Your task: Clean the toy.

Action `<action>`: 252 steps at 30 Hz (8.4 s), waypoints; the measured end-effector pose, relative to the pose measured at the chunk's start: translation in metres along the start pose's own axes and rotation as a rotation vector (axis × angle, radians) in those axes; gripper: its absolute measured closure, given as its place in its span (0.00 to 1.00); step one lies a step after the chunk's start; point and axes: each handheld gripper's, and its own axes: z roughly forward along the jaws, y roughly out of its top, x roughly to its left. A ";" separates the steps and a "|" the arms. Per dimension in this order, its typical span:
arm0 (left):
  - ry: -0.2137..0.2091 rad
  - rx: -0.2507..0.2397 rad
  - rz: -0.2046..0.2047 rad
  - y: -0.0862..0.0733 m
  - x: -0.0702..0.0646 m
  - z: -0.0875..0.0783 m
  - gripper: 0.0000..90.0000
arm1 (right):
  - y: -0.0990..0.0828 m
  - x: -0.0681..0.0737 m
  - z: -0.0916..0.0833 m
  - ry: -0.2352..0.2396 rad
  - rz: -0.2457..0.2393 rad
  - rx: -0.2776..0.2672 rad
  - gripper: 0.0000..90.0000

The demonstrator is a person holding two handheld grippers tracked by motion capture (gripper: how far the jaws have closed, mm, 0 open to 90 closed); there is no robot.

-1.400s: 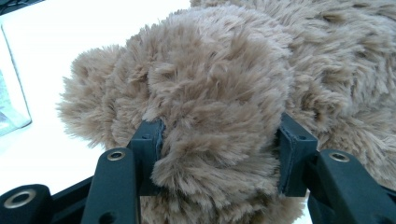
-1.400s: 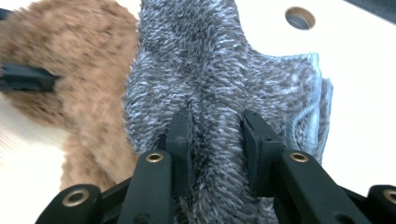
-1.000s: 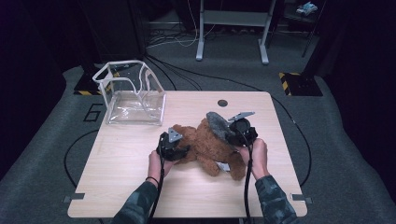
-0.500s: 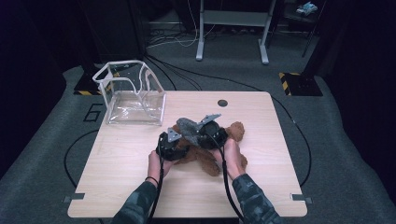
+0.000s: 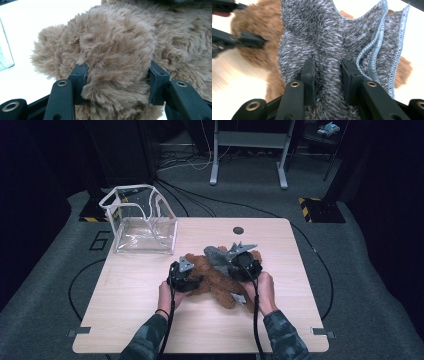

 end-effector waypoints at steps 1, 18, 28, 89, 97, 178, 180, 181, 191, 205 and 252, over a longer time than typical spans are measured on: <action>0.000 0.002 -0.001 0.000 0.000 0.000 0.52 | -0.003 -0.004 -0.002 -0.008 0.003 -0.002 0.75; 0.008 0.014 -0.014 0.002 0.000 0.002 0.52 | 0.007 0.015 -0.011 0.011 -0.009 -0.058 0.74; 0.002 0.010 -0.014 0.001 0.001 0.001 0.52 | 0.011 0.055 0.023 0.032 -0.091 0.004 0.75; -0.028 0.016 -0.027 0.002 0.005 0.001 0.52 | -0.045 -0.012 -0.002 0.043 0.098 0.001 0.76; -0.022 0.015 -0.033 0.002 0.006 0.002 0.52 | -0.059 -0.028 -0.007 -0.009 0.125 0.008 0.75; -0.044 0.031 -0.027 0.003 0.012 0.002 0.52 | -0.004 -0.085 0.039 0.017 0.281 -0.056 0.77; -0.040 0.026 -0.033 0.003 0.011 0.002 0.52 | -0.004 -0.086 0.044 0.026 0.297 -0.044 0.77; -0.040 0.026 -0.034 0.003 0.011 0.002 0.52 | -0.005 -0.087 0.048 0.024 0.299 -0.041 0.77; -0.042 0.029 -0.028 0.003 0.011 0.002 0.52 | -0.012 -0.087 0.068 -0.012 0.306 0.031 0.77; -0.045 0.033 -0.022 0.003 0.012 0.002 0.52 | -0.032 -0.125 0.064 -0.157 0.344 0.128 0.77; -0.046 0.091 -0.096 0.001 0.015 0.007 0.21 | -0.021 -0.099 0.058 -0.020 0.247 0.030 0.76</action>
